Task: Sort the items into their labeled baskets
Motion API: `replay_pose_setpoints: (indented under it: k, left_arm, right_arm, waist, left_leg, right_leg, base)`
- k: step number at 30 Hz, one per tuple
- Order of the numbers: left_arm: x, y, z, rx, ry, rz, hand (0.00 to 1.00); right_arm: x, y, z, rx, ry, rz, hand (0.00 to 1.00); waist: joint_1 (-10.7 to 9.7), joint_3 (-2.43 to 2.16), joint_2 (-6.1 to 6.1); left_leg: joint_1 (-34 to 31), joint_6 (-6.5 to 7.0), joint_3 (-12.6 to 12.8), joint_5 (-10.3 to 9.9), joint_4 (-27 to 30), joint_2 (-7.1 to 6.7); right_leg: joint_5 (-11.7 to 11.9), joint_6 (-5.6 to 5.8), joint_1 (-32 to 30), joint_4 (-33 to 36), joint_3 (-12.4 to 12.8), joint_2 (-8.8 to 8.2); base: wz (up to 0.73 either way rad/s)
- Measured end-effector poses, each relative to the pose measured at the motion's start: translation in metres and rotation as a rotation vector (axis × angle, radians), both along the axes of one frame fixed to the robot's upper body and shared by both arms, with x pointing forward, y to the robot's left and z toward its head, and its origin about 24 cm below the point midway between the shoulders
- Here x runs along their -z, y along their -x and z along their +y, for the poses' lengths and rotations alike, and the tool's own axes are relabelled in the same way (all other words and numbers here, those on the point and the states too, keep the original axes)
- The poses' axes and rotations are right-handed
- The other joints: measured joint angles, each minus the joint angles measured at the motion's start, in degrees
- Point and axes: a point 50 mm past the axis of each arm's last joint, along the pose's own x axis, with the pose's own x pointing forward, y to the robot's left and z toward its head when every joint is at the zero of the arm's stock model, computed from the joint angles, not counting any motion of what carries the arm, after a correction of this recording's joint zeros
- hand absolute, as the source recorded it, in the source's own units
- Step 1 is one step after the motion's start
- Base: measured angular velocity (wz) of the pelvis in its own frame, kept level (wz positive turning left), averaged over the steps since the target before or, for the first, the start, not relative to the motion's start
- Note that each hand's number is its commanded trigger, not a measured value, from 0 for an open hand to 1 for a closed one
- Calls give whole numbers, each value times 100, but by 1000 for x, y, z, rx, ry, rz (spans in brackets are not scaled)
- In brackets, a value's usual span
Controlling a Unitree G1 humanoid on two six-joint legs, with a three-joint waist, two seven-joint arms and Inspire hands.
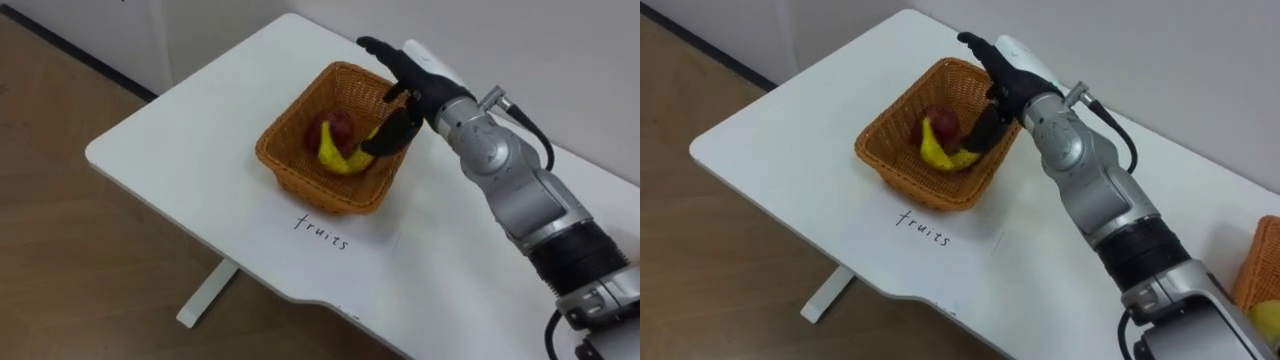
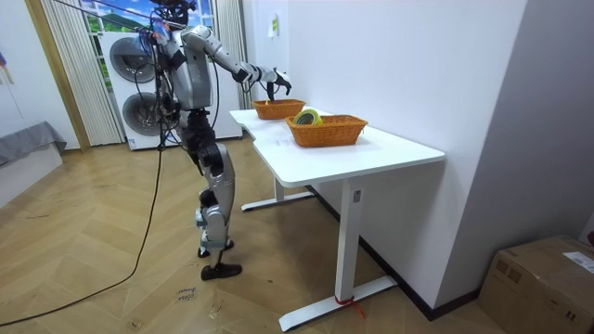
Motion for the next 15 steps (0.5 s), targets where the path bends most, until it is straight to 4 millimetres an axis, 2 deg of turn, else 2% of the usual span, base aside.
replay_pose_setpoints:
  k: [15]
  left_arm:
    - [0, 0, 0, -10, 17, -9, 0]
  right_arm:
    - [1, 1, 1, -27, 5, 23, 0]
  waist:
    - [-20, 15, 35]
  left_leg:
    - [-5, 0, -1, -2, 22, 2]
  right_leg:
    - [0, 0, 19, 0, -8, -3]
  base:
    - [0]
